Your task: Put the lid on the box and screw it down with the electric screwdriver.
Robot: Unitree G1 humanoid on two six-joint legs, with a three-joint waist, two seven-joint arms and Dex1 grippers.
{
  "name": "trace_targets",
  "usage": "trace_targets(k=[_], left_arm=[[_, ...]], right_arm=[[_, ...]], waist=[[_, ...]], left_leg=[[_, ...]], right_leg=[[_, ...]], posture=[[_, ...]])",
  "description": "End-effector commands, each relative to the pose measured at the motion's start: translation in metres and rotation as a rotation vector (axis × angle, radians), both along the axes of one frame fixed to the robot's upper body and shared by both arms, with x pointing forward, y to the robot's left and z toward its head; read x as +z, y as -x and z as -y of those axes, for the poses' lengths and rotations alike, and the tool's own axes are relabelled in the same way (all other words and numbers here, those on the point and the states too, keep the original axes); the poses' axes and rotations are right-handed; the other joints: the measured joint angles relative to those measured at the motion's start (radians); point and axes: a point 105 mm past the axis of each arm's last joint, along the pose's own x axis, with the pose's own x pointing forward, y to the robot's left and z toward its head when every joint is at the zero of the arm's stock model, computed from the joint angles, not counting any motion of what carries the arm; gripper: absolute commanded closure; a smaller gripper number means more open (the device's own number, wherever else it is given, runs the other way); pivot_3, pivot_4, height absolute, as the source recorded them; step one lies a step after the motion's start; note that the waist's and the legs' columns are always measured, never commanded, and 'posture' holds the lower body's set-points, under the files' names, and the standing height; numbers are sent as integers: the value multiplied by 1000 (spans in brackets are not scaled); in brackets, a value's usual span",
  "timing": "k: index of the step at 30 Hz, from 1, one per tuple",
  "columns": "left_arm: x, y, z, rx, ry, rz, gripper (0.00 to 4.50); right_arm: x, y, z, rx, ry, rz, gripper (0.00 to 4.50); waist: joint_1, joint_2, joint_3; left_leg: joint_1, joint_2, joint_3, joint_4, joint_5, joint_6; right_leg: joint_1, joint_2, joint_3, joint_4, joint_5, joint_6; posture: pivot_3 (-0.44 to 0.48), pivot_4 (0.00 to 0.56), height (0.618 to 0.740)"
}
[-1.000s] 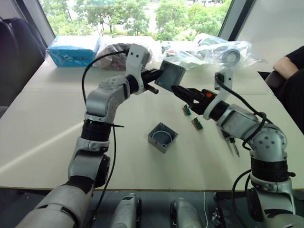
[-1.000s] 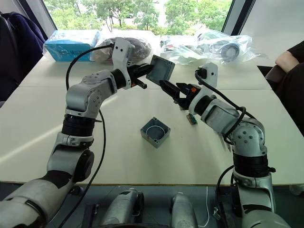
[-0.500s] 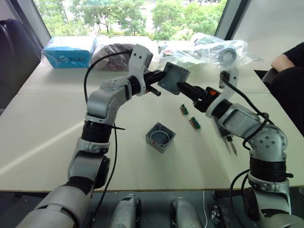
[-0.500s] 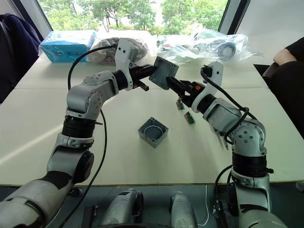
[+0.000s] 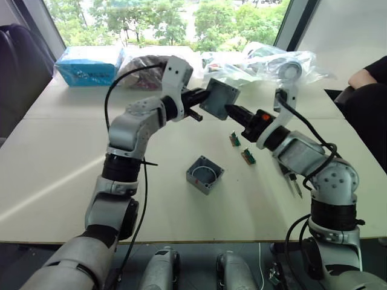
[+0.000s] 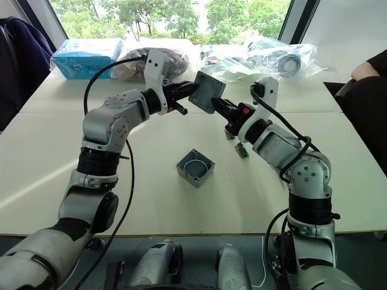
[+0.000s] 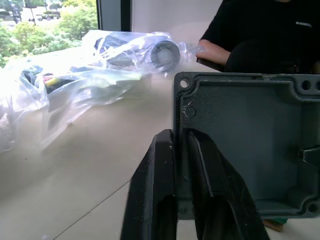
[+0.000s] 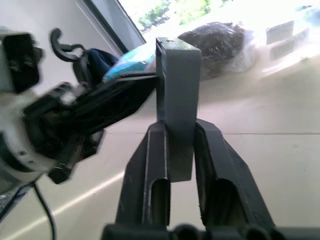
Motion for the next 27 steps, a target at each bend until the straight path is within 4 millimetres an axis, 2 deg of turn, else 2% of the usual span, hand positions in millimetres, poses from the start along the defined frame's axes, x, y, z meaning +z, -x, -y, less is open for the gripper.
trace_targets(k=[1, 3, 4, 6, 9, 12, 14, 17, 19, 22, 24, 27], left_arm=[[17, 8, -6, -60, 16, 46, 2155], [16, 12, -12, -96, 7, 14, 1307], [17, 14, -16, -109, 2, 15, 1028], [22, 13, -31, -90, 10, 26, 1028], [24, 12, -65, -56, 57, -23, 1028], [21, 13, -78, -54, 69, -56, 1678], [18, 14, -79, -66, 73, -79, 2506], [4, 18, -71, -127, 41, -111, 3482], [-4, 20, -64, -165, 31, -130, 4291], [-13, 23, -55, -210, 3, -148, 4401], [-29, 26, -45, -229, -72, -170, 4401], [-34, 30, -36, -269, -86, -192, 4401]], right_arm=[[17, 1, 3, -28, 8, 96, 4392], [19, 1, 5, -52, 46, 129, 4392], [21, 1, 9, -84, 91, 172, 4392], [23, 2, 15, -160, 313, 303, 4392], [21, 24, 12, -174, 649, 555, 4392], [12, 48, 2, -94, 886, 768, 4392], [0, 59, -2, -41, 1041, 886, 4392], [-38, 78, -10, 144, 1390, 1166, 4392], [-54, 84, -12, 198, 1470, 1272, 4392], [-58, 84, -13, 165, 1482, 1367, 4392], [-70, 79, -9, 164, 1516, 1376, 4392], [-76, 73, -7, 146, 1544, 1385, 4392]], waist=[[-1, 0, 0], [-3, 1, 0], [-5, 1, 0], [-5, 2, 1], [-4, 2, 1], [-8, 2, 1], [-6, 2, 2], [-2, 2, 2], [0, 1, 2], [-1, 1, 2], [-1, 1, 2], [0, 1, 2]], left_leg=[[0, 0, 0, 0, 0, 0], [0, 0, 0, -1, 0, 0], [0, 0, 0, -1, 0, 0], [0, 0, 0, -1, 0, 0], [0, 0, 0, -2, 0, 0], [0, -1, 0, -2, 0, 0], [0, -1, 0, -2, 0, 0], [1, -1, 0, -1, 0, -1], [1, -2, 0, 0, 0, -1], [1, -1, 0, 0, 1, -2], [1, 0, 0, 0, 3, -5], [2, 0, 0, 0, 3, -5]], right_leg=[[0, 0, 0, 0, 0, 0], [0, 0, 0, 0, 0, 0], [0, 0, 0, 0, 0, 0], [-1, 0, 0, 0, 0, 0], [-1, 0, 0, -1, -1, 1], [-1, 0, 0, -1, -2, 2], [-1, 0, 0, -1, -2, 2], [1, 0, 0, -1, -2, 3], [1, 0, 0, -1, -2, 3], [2, 0, 0, -2, -2, 2], [2, 0, 0, -2, -2, 2], [2, 0, 0, -1, -2, 2]], posture=[[0, 150, 740], [0, 150, 740], [0, 150, 740], [0, 150, 740], [0, 150, 740], [0, 150, 740], [0, 150, 740], [0, 150, 740], [0, 150, 740], [0, 150, 740], [0, 150, 740], [0, 150, 740]])
